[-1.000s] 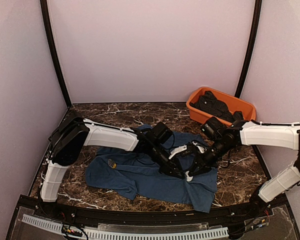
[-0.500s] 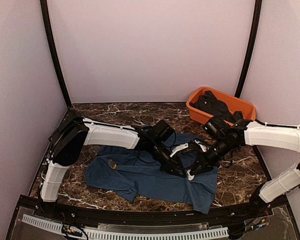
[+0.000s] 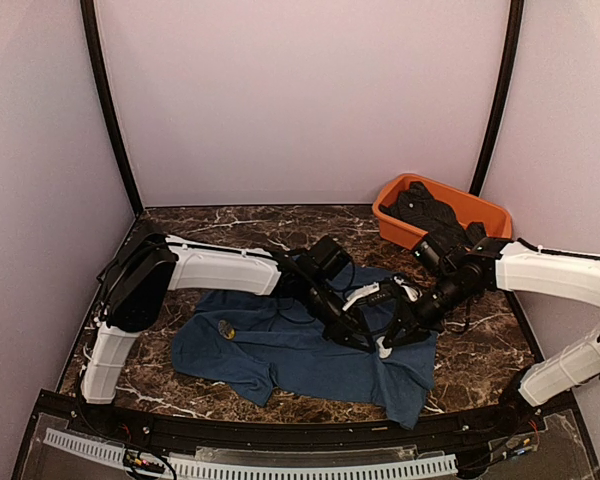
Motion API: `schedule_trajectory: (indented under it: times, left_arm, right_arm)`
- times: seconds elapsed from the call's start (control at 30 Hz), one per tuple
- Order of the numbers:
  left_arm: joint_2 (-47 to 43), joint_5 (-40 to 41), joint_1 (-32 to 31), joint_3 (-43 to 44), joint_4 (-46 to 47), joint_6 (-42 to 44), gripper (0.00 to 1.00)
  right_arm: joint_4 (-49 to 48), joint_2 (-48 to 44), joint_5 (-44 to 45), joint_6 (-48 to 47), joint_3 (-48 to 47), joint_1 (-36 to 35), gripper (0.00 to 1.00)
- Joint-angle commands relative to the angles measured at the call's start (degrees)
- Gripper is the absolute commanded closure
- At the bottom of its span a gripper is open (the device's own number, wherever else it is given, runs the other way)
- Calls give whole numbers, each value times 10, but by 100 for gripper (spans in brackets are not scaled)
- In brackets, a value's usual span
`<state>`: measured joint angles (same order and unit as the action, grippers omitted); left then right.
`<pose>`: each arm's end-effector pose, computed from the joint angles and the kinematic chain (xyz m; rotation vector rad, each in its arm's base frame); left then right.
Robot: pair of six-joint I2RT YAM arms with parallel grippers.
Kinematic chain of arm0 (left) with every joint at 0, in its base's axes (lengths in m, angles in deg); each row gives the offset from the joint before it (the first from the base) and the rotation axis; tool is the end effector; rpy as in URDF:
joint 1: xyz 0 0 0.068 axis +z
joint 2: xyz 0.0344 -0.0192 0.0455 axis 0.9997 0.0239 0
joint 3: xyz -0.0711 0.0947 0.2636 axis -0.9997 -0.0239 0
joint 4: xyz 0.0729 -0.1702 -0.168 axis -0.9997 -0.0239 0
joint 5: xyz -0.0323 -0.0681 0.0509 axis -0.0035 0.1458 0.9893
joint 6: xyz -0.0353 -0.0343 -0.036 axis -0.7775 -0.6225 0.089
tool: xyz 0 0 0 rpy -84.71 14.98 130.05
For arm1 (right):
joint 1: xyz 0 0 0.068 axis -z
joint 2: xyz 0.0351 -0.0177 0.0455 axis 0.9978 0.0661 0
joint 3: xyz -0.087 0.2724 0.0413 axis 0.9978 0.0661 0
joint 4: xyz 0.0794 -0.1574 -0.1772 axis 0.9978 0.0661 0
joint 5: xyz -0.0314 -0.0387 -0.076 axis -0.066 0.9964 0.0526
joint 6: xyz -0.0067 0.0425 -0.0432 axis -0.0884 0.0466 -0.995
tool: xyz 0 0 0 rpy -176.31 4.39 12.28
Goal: Pin the brooch onto the clothing
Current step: Cross the brooch over the flattened clothing.
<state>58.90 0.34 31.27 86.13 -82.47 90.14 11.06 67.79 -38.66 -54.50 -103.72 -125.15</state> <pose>0.2370 -0.4366 0.1870 1.7116 1.7806 -1.4746 0.1632 0.1644 0.2340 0.4708 -2.9116 -1.0593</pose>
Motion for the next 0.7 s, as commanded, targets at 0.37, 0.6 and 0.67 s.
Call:
schedule_trajectory:
  times: [0.37, 0.6, 0.67]
  left_arm:
    - [-21, -21, 17, -34, 109, -15, 60]
    - [-21, -22, 26, -38, 126, -15, 60]
    - [-21, -20, 27, -38, 124, -10, 61]
  right_arm:
    - [-78, -25, -119, -13, -2, 16, 100]
    - [-83, -24, -133, -18, 0, 17, 100]
    - [-83, -23, -135, -19, -1, 17, 100]
